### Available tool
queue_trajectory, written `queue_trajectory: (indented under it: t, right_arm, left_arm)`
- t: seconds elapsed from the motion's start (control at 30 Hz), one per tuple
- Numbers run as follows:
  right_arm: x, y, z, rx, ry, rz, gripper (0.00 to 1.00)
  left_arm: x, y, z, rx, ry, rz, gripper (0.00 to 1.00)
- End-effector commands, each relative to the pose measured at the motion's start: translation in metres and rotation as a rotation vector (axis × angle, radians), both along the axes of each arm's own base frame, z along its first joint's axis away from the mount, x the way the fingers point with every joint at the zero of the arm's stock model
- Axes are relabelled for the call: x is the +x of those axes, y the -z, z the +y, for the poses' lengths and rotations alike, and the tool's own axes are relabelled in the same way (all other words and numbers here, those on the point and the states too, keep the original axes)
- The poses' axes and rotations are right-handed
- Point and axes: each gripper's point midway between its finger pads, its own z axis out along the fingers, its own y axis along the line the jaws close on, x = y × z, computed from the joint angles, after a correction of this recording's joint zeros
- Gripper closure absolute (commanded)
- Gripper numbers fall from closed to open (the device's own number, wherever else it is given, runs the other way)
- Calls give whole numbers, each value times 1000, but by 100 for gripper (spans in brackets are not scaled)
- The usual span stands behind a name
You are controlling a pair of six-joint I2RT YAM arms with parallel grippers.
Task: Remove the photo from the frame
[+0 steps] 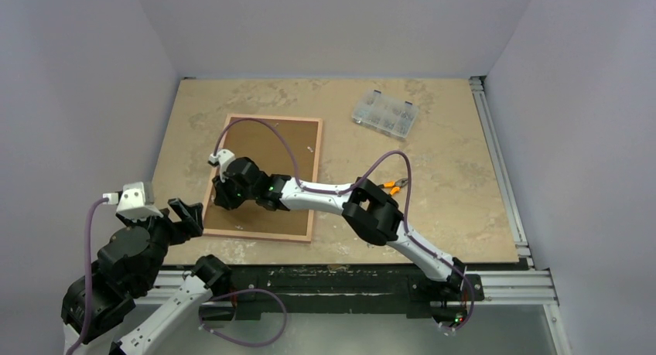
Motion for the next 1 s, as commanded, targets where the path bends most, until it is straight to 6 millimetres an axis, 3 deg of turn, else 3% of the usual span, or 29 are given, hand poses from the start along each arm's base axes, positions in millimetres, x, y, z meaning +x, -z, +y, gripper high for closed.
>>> queue_trajectory:
  t: [0.0, 0.73, 0.97]
  right_arm:
    - [5, -28, 11, 47, 4, -56, 100]
    - [25, -18, 11, 14, 69, -127, 100]
    - [34, -21, -3, -47, 131, -151, 100]
  left_arm:
    - [1, -14, 0, -8, 9, -53, 23]
    - [4, -15, -1, 6, 10, -43, 23]
    - [5, -12, -3, 10, 15, -31, 23]
